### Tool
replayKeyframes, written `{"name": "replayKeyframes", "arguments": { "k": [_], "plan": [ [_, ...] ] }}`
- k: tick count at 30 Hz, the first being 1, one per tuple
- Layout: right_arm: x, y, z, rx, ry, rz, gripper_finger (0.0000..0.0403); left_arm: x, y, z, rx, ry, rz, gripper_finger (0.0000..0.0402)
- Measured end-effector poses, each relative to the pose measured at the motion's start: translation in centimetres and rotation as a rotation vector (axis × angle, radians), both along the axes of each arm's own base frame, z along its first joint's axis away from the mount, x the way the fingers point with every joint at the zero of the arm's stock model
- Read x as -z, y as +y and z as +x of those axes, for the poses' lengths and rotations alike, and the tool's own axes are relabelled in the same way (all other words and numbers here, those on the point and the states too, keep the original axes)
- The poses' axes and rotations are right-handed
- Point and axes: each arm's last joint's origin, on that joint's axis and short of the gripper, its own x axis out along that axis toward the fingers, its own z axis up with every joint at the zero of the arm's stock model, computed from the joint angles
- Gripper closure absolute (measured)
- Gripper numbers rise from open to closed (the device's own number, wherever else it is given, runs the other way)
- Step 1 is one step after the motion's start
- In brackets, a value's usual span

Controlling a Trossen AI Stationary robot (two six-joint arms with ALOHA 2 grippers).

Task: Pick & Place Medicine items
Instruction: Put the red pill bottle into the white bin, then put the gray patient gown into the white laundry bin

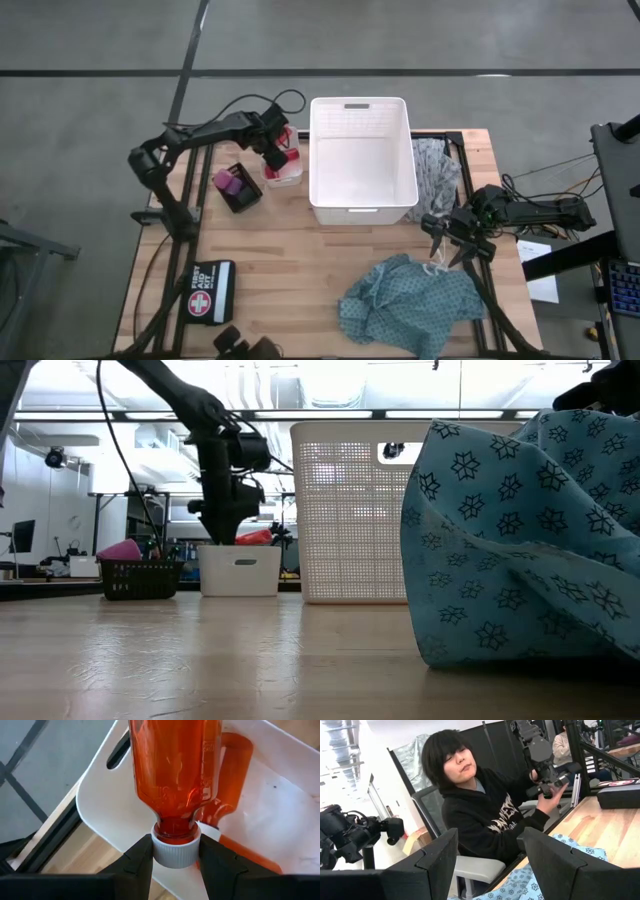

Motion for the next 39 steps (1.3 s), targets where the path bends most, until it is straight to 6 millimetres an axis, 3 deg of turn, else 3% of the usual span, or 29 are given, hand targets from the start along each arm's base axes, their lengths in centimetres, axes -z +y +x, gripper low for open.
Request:
{"name": "replayKeyframes", "arguments": {
  "k": [9, 20, 39],
  "plan": [
    [0.0, 0.0, 0.0, 0.001, 0.0, 0.0, 0.0179, 2.0, 0.8, 0.4, 0.045, 0.049, -0.033, 0.0265],
    [0.0, 0.0, 0.0, 0.0, 0.0, 0.0, 0.0179, 2.2, 1.0, 0.3, 0.024, 0.049, -0.039, 0.0264],
    [0.0, 0.0, 0.0, 0.0, 0.0, 0.0, 0.0179, 2.2, 1.0, 0.2, 0.014, 0.055, -0.041, 0.0171]
  ]
}}
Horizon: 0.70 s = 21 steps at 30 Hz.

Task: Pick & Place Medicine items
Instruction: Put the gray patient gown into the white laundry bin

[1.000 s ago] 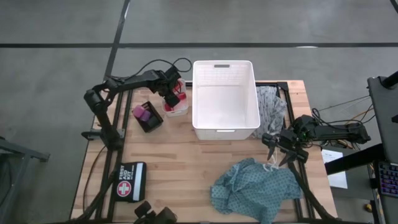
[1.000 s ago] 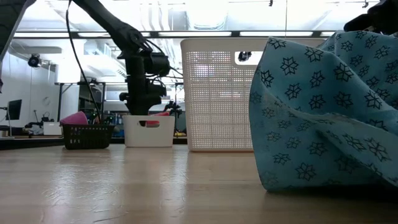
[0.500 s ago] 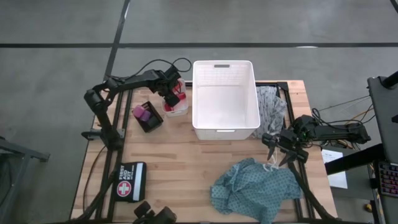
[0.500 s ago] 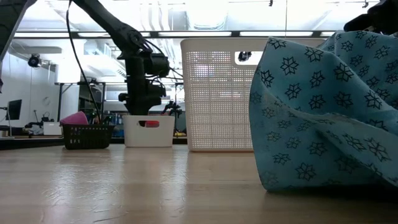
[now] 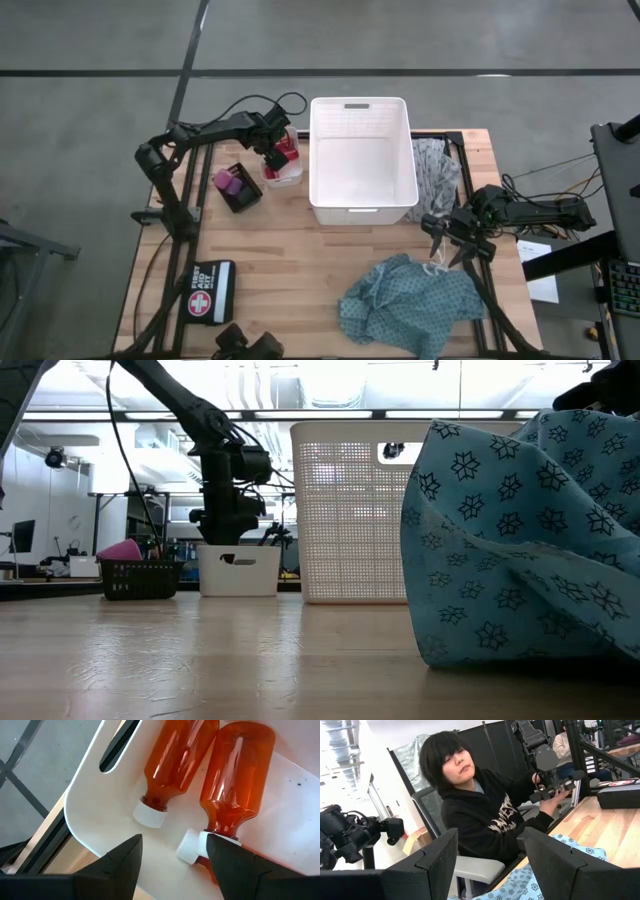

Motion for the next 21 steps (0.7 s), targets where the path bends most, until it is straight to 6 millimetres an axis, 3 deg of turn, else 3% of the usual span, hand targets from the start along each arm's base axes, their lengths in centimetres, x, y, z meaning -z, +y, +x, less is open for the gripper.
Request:
{"name": "replayKeyframes", "arguments": {
  "k": [8, 16, 21],
  "plan": [
    [0.0, 0.0, 0.0, 0.0, 0.0, 0.0, 0.0179, -0.9, -0.6, 0.1, 0.017, -0.014, 0.004, 0.017],
    [0.0, 0.0, 0.0, 0.0, 0.0, 0.0, 0.0179, -4.0, -3.5, 0.5, 0.078, -0.094, 0.06, 0.0169],
    [0.0, 0.0, 0.0, 0.0, 0.002, 0.0, 0.0179, -5.1, -6.3, 0.6, 0.148, -0.128, 0.079, 0.0169]
  ]
}}
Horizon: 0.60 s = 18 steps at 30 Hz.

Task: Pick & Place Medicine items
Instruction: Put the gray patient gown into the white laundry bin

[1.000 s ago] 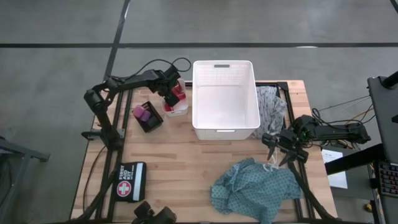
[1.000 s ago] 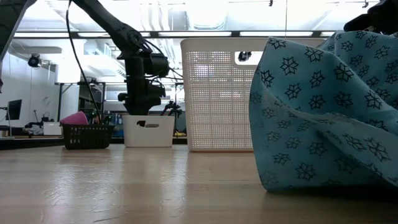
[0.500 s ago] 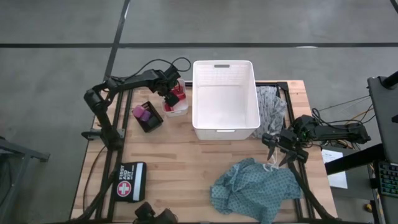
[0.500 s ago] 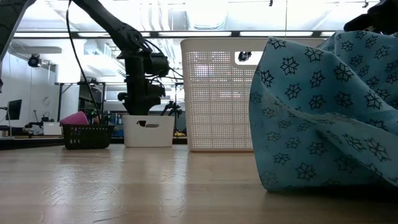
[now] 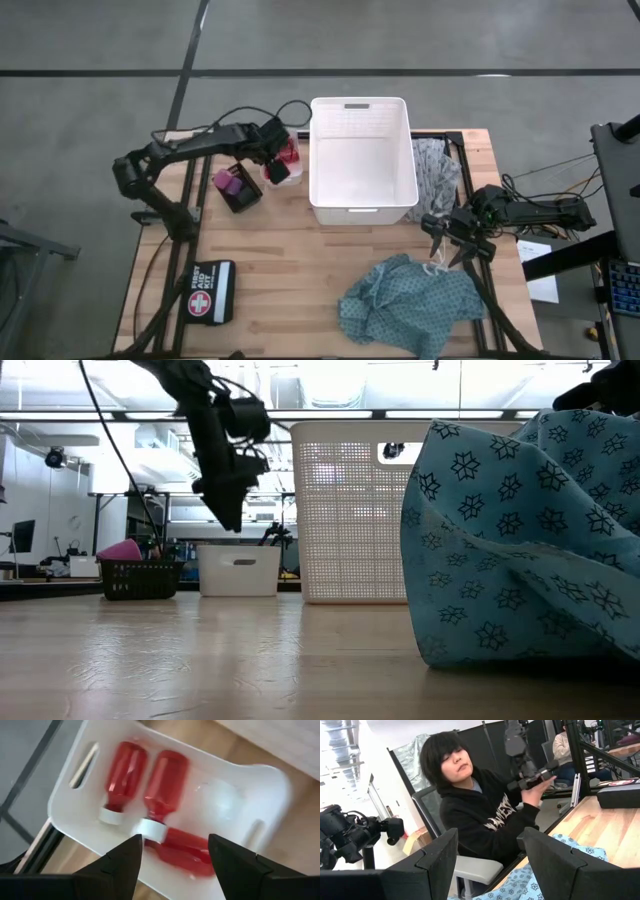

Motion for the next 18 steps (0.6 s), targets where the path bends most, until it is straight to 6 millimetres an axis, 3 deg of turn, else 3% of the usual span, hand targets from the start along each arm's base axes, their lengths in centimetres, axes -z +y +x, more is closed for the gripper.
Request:
{"name": "replayKeyframes", "arguments": {
  "k": [7, 12, 18],
  "plan": [
    [0.0, 0.0, 0.0, 0.0, 0.001, 0.0, 0.0179, -1.4, -5.1, -0.7, 0.074, -0.105, 0.084, 0.0169],
    [0.0, 0.0, 0.0, 0.0, 0.001, 0.0, 0.0179, -1.8, -8.7, -2.4, 0.105, -0.233, 0.13, 0.0169],
    [0.0, 0.0, 0.0, 0.0, 0.001, 0.0, 0.0179, -1.7, -11.6, -4.6, 0.11, -0.351, 0.108, 0.0169]
  ]
}}
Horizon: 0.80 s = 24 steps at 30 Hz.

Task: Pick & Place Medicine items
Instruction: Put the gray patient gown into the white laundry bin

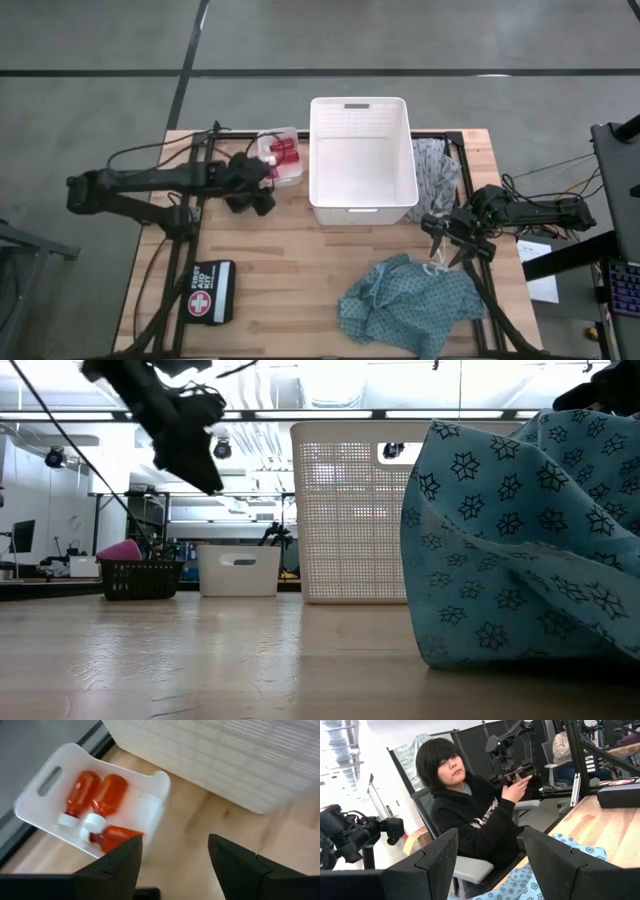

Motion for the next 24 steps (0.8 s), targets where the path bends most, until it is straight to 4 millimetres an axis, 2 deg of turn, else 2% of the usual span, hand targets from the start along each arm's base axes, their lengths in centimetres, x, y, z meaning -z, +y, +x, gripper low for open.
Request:
{"name": "replayKeyframes", "arguments": {
  "k": [5, 10, 18, 24],
  "plan": [
    [0.0, 0.0, 0.0, 0.0, 0.0, 0.0, 0.0179, 0.5, -2.1, -1.1, 0.023, -0.047, -0.051, 0.0169],
    [0.0, 0.0, 0.0, 0.0, 0.0, 0.0, 0.0179, 1.2, -3.8, -1.3, 0.027, -0.065, -0.082, 0.017],
    [0.0, 0.0, 0.0, 0.0, 0.0, 0.0, 0.0179, 1.7, -4.7, -1.4, -0.007, -0.08, -0.111, 0.017],
    [0.0, 0.0, 0.0, 0.0, 0.0, 0.0, 0.0179, 2.1, -5.2, -0.5, 0.049, -0.194, -0.113, 0.0169]
  ]
}}
